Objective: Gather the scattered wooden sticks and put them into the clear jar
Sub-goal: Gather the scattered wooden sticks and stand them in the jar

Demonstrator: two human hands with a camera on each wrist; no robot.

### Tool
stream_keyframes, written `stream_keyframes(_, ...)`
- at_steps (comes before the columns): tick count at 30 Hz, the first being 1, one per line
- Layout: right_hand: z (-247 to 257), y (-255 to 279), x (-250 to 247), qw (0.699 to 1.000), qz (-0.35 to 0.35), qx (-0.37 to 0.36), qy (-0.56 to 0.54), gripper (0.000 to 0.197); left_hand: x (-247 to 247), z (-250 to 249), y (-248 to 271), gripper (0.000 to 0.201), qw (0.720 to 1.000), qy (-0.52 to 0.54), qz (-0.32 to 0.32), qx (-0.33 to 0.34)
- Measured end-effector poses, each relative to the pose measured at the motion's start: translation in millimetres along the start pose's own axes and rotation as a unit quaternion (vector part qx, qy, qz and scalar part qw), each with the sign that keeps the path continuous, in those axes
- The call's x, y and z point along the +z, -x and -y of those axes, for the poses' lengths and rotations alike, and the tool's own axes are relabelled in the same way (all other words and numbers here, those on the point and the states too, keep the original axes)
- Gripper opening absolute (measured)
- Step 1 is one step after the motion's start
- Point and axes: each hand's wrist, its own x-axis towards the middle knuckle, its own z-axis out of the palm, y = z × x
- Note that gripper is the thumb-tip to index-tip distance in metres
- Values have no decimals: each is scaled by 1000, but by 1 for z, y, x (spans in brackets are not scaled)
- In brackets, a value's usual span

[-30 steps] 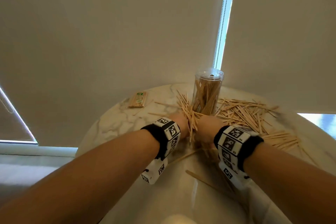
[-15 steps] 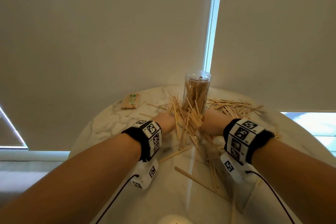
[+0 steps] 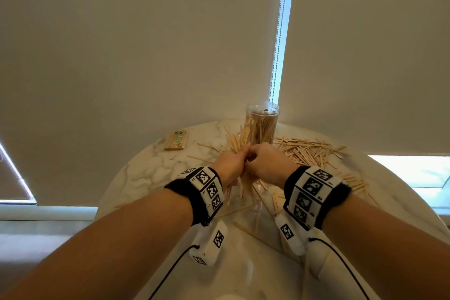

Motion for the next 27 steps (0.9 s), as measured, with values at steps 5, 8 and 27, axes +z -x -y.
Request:
stream_keyframes(5,-6,12,4,999,-22,3,-40,21,-12,4,6,44,998,-42,-55,2)
stream_keyframes(8,-11,8,-4,997,-73,8,-25,15,-14,2,19,24,995,97,-19,6)
stream_keyframes(27,-12,0,-50,924,70,-15,-375,26,-15,-1,54,21,978,135,145,67)
